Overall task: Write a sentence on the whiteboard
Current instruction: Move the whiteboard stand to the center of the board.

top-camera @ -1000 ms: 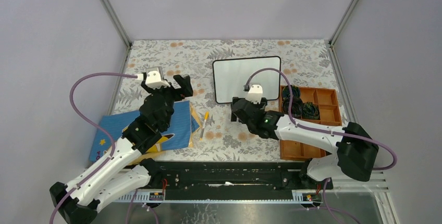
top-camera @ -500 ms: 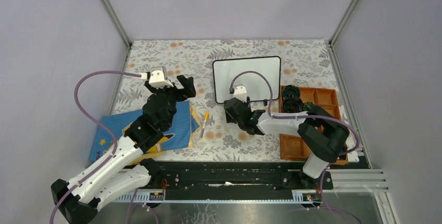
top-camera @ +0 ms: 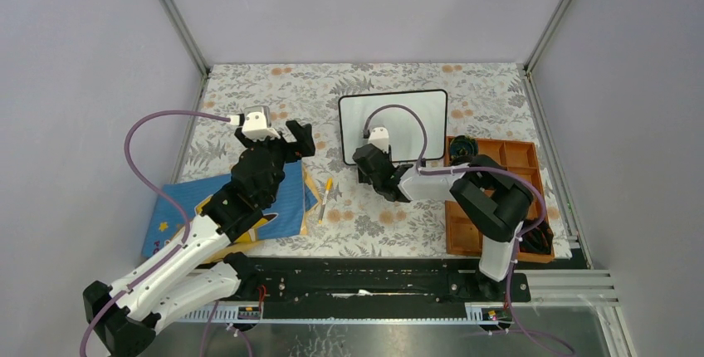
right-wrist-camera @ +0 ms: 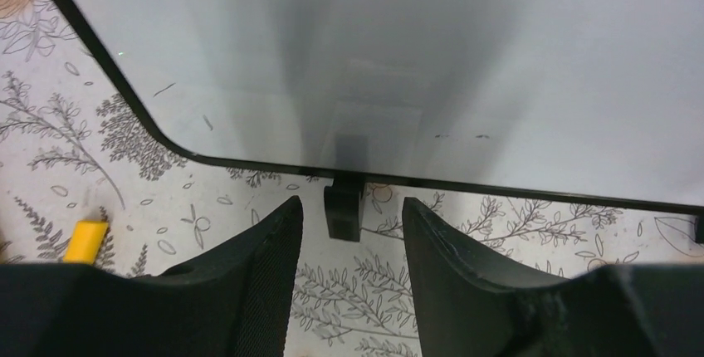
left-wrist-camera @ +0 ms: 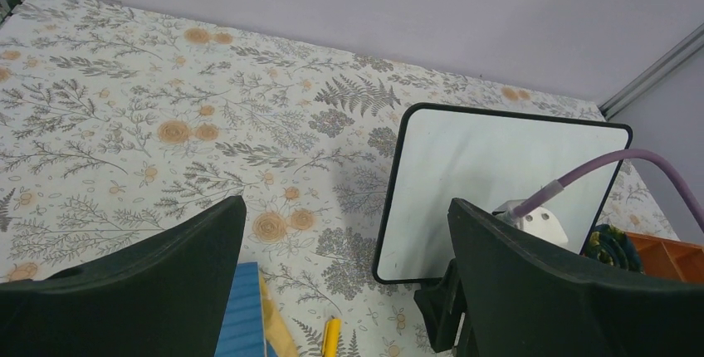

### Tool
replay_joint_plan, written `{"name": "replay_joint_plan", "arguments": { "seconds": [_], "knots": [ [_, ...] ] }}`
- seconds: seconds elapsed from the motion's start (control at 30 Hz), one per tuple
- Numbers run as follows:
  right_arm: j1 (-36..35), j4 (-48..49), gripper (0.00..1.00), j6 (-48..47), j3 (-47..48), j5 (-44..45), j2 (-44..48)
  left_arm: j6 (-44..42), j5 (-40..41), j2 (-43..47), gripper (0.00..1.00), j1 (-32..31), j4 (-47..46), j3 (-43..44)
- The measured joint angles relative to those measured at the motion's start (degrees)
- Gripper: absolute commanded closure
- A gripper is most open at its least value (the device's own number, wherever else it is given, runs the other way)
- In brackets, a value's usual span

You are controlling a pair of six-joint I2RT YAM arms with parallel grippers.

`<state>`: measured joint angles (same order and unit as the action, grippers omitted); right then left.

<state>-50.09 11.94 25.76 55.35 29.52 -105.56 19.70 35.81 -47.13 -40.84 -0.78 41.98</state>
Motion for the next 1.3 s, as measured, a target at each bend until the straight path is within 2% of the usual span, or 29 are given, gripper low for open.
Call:
{"name": "replay_joint_plan", "arguments": {
  "seconds": [0.2, 0.43, 0.63, 0.87, 1.3],
  "knots": [
    [0.79, 0.50, 0.53, -0.33, 1.66, -0.50, -2.56, 0.09, -0.20, 0.00, 0.01, 0.00, -0.02, -0.02],
    [0.81, 0.70, 0.66, -0.98, 2.97, -0.66, -4.33, 0.11, -0.94, 0.46, 0.01, 0.00, -0.13, -0.46],
    [0.92, 0.55, 0.72, -1.07, 2.99, -0.48, -4.33, 0.13, -1.29, 0.55, 0.01, -0.02, -0.13, -0.63],
    [0.55, 0.37, 0.77, -0.87, 2.99, 0.02, -4.35, 0.22, -1.90, 0.55, 0.01, -0.02, -0.13, -0.63],
    [-3.98, -2.51, 0.80, 1.75, 4.26, 2.08, -4.39, 0.33, -2.32, 0.72, 0.01, -0.13, -0.13, -0.63]
  ]
}}
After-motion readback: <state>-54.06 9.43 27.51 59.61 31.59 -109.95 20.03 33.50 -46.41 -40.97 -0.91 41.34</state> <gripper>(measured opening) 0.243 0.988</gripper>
